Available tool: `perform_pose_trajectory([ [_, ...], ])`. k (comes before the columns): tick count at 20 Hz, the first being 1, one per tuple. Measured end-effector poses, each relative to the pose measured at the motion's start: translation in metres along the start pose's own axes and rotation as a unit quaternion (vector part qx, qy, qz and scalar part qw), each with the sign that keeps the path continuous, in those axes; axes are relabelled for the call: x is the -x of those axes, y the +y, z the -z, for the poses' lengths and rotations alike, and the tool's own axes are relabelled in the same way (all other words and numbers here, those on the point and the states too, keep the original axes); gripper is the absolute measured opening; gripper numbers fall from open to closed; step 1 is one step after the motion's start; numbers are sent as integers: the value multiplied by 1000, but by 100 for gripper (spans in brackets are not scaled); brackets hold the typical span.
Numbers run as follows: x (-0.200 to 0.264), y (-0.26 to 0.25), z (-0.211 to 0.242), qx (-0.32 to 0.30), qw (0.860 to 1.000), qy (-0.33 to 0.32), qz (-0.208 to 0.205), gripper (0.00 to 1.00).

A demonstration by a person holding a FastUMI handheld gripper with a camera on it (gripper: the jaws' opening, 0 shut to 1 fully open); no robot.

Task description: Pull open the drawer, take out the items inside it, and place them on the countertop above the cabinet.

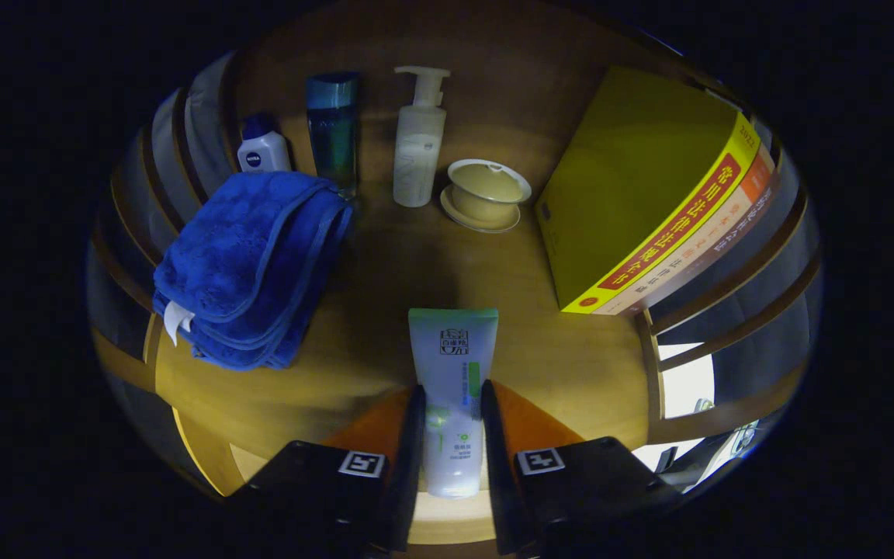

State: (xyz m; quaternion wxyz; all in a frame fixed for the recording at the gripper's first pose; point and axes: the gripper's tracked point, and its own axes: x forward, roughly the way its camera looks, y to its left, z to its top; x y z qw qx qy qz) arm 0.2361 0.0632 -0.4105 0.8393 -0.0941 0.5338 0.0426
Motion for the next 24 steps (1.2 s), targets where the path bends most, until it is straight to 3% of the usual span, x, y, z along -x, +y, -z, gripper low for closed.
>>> perform_pose_trajectory([
  [1,-1,2,-5,-7,1000,-14,-3,50],
  [5,19,10,-20,-44,997,-65,-24,72],
  [9,58,8,-32,-70,989,-129,-29,100],
  [18,213,-2,-15,-82,958,-273,-28,99],
  [24,298,-23,45,-82,936,-342,0,99],
])
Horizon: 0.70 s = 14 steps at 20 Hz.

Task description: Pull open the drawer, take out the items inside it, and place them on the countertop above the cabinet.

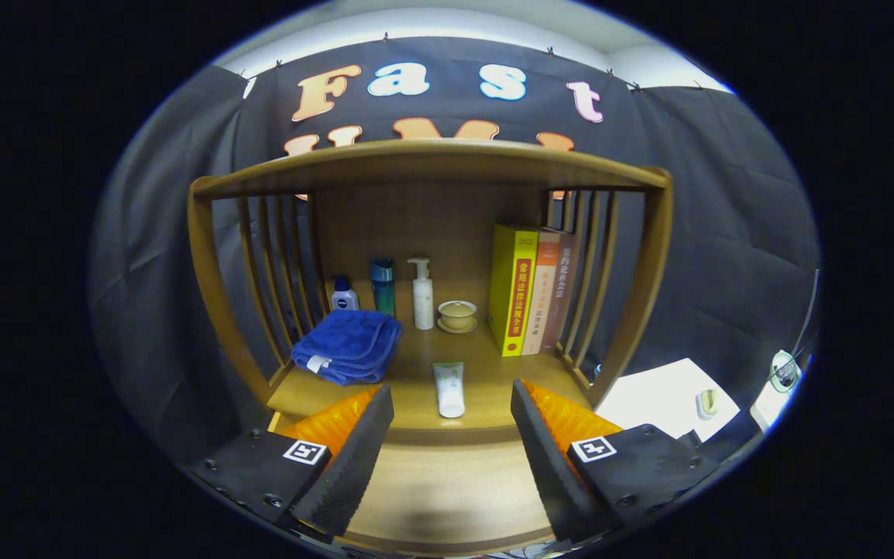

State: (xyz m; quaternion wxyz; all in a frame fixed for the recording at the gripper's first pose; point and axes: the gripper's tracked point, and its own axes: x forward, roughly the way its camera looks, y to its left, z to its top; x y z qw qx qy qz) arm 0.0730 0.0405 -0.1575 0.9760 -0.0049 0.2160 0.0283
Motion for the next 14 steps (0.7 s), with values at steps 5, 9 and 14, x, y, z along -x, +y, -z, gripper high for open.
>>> perform_pose_trajectory([
  [5,73,-8,28,-20,999,-47,12,99],
  [9,125,-10,57,-10,996,-83,20,99],
  [14,158,-2,128,4,997,-77,27,99],
])
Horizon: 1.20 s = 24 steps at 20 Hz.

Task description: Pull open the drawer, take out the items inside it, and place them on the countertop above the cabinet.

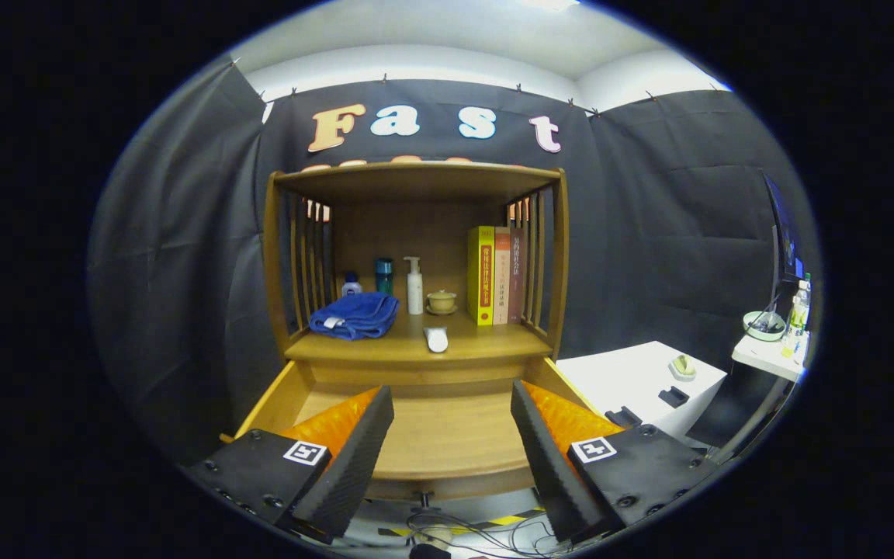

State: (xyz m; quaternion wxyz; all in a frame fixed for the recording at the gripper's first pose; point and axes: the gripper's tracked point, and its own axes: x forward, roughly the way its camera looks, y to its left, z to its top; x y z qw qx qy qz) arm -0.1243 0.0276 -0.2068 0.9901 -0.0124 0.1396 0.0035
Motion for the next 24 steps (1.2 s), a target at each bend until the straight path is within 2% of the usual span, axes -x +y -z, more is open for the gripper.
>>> perform_pose_trajectory([
  [3,11,15,44,-16,1000,16,-14,99],
  [6,2,3,92,-36,999,37,-4,99],
  [8,15,-3,124,-40,998,51,-4,99],
  [12,19,-5,169,8,998,68,4,99],
  [14,16,1,187,5,997,75,1,99],
  [21,13,10,199,-40,998,46,-1,98],
  [24,1,26,200,-52,998,41,-22,98],
])
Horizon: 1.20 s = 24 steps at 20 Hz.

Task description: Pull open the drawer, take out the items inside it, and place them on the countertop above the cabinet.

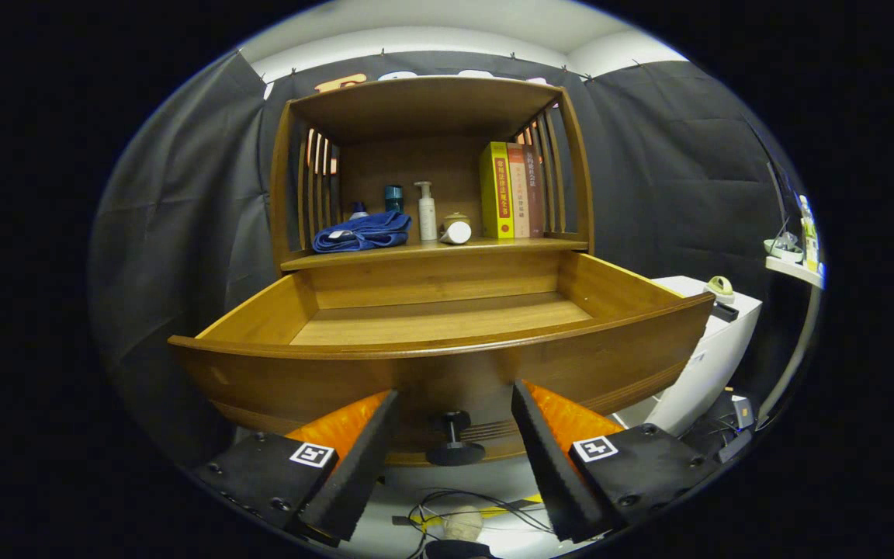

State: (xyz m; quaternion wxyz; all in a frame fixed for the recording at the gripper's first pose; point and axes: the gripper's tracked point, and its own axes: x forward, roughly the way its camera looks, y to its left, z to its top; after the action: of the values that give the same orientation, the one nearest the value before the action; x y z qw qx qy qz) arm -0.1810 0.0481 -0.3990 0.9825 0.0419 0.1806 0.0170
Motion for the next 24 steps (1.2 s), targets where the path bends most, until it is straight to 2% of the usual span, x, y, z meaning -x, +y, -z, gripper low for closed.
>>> perform_pose_trajectory([
  [2,-2,-2,-2,18,1000,-5,1,98],
  [7,-11,-6,-6,6,1000,-7,1,98],
  [14,-47,-6,-15,6,1000,-6,-1,98],
  [20,-106,-2,-24,9,1000,6,3,97],
  [24,-170,-13,-28,27,999,21,12,97],
])
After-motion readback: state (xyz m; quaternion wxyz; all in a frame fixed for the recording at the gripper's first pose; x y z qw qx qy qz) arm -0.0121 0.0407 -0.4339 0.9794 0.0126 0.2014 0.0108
